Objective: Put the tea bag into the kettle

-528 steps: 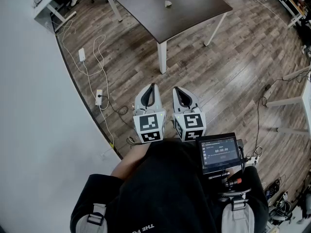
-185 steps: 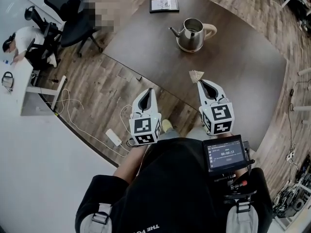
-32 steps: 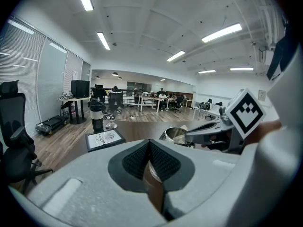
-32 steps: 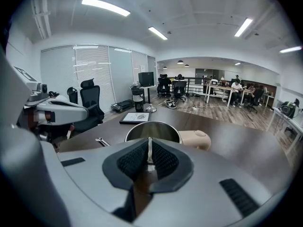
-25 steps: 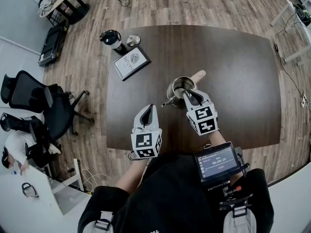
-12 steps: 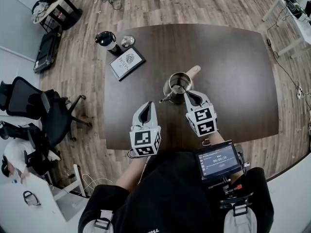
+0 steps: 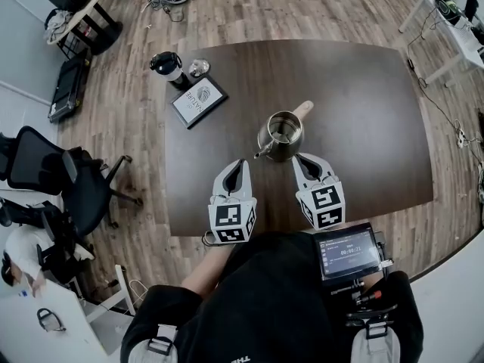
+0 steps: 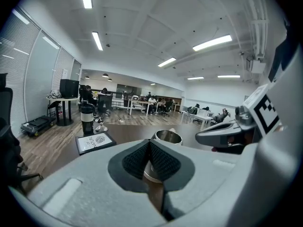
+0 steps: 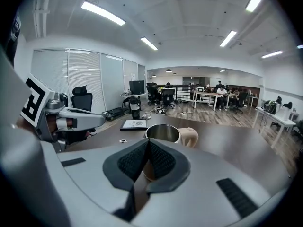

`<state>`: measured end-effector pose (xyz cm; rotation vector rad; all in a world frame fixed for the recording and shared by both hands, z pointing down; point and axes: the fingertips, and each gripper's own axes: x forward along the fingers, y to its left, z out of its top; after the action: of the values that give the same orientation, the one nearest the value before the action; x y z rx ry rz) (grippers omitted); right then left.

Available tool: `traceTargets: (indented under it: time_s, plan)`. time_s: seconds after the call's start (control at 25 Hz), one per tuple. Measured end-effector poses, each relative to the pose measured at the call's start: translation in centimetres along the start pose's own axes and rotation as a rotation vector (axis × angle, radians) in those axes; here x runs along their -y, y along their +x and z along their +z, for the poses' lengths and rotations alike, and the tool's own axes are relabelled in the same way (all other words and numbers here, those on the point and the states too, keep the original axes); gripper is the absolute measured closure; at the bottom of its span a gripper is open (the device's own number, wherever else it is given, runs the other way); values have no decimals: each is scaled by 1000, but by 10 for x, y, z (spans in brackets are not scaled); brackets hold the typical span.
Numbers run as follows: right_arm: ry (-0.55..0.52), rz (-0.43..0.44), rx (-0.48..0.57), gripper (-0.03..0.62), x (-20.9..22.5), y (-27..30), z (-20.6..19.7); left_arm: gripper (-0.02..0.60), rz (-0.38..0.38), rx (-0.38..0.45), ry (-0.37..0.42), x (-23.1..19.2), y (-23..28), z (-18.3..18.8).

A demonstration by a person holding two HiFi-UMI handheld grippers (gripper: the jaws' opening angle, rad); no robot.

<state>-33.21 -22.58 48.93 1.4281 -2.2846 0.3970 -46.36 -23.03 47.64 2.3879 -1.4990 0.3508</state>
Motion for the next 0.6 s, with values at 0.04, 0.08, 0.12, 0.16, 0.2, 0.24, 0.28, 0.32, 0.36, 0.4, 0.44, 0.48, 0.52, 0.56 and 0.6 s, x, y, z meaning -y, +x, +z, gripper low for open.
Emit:
traceTargets:
  time_s: [0.04, 0.08, 0.12, 0.16, 0.2, 0.24, 0.28, 0.32, 0.36, 0.4, 0.44, 0.48, 0.52, 0.56, 0.6]
  plan:
    - [3, -4, 0, 587, -2, -3, 0, 577, -6, 1, 2, 0, -1, 0]
    - [5, -9, 1, 587, -5, -5, -1, 577, -12, 1, 3, 0, -3, 0]
    - [6, -12, 1, 586, -8, -7, -2, 577, -18, 2, 6, 0, -6, -1]
    - [5, -15, 0, 586, -10, -10, -2, 577, -23, 3, 9, 1, -9, -1]
    - [4, -16, 1, 586, -12, -12, -3, 577, -28, 5, 12, 1, -11, -2]
    - [2, -15, 2, 586, -14, -13, -3, 577, -29, 6, 16, 2, -13, -2]
    - [0, -12, 5, 586, -16, -14, -3, 577, -27, 9, 20, 3, -15, -2]
    - [-4, -8, 9, 588, -17, -15, -1, 577, -21, 12, 21, 2, -17, -1]
    - [-8, -2, 14, 587, -19, -16, 1, 577, -12, 18, 21, 2, -19, 1]
    - [-13, 6, 19, 586, -19, -17, 3, 577, -1, 23, 19, 3, -22, 2]
    - [-16, 17, 23, 586, -20, -18, 4, 577, 10, 28, 17, 4, -25, 4]
    - [-19, 29, 25, 586, -21, -20, 5, 577, 21, 32, 15, 7, -28, 4]
    - [-21, 42, 28, 586, -21, -22, 5, 577, 32, 36, 14, 10, -31, 4]
    - [-25, 54, 30, 586, -22, -24, 4, 577, 43, 40, 14, 13, -33, 3]
    - [-30, 66, 33, 586, -23, -27, 2, 577, 53, 43, 15, 17, -36, 2]
